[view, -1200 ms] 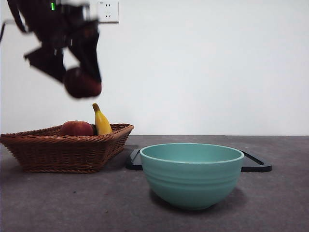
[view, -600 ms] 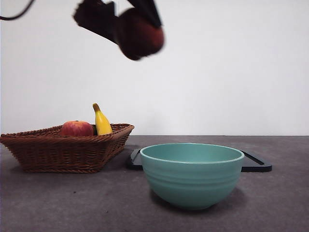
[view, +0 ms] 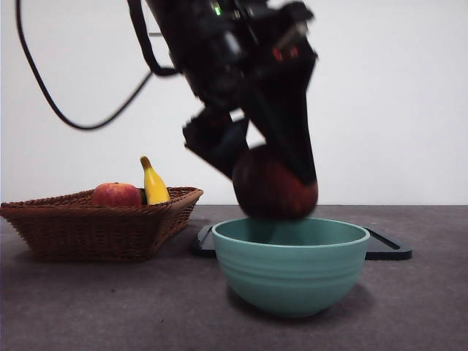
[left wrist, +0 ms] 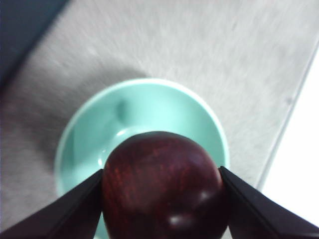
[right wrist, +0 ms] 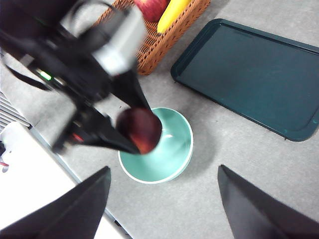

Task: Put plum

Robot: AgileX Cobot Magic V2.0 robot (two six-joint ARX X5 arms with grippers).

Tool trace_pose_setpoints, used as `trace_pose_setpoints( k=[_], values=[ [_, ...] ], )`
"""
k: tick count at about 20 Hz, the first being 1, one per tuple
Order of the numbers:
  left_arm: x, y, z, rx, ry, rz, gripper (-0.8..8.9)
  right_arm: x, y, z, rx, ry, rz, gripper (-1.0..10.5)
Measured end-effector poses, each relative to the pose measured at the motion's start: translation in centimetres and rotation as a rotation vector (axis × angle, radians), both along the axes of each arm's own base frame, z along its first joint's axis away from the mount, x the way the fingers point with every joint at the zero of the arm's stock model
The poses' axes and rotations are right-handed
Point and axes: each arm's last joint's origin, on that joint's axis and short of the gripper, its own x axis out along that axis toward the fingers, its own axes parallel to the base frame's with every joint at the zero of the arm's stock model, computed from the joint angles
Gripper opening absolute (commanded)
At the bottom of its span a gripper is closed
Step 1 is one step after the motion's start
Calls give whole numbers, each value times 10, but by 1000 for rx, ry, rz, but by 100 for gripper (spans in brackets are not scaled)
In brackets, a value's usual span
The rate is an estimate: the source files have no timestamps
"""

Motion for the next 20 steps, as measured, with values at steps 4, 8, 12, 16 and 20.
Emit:
trace_pose_setpoints(
  k=[4,8,12,16,20],
  values=[
    [4,-13,-22,31,-12,-19,272,0,0,0,0,0,0,340],
    [8,-17,-38,61,10,-26,273,0,0,0,0,0,0,340],
    [8,-18,-40,64,8,-33,291,0,0,0,0,0,0,340],
    [8,-17,-40,67,9,-36,382,0,0,0,0,0,0,340],
    [8,-18,-40,67,6,-43,383,0,0,0,0,0,0,340]
  ],
)
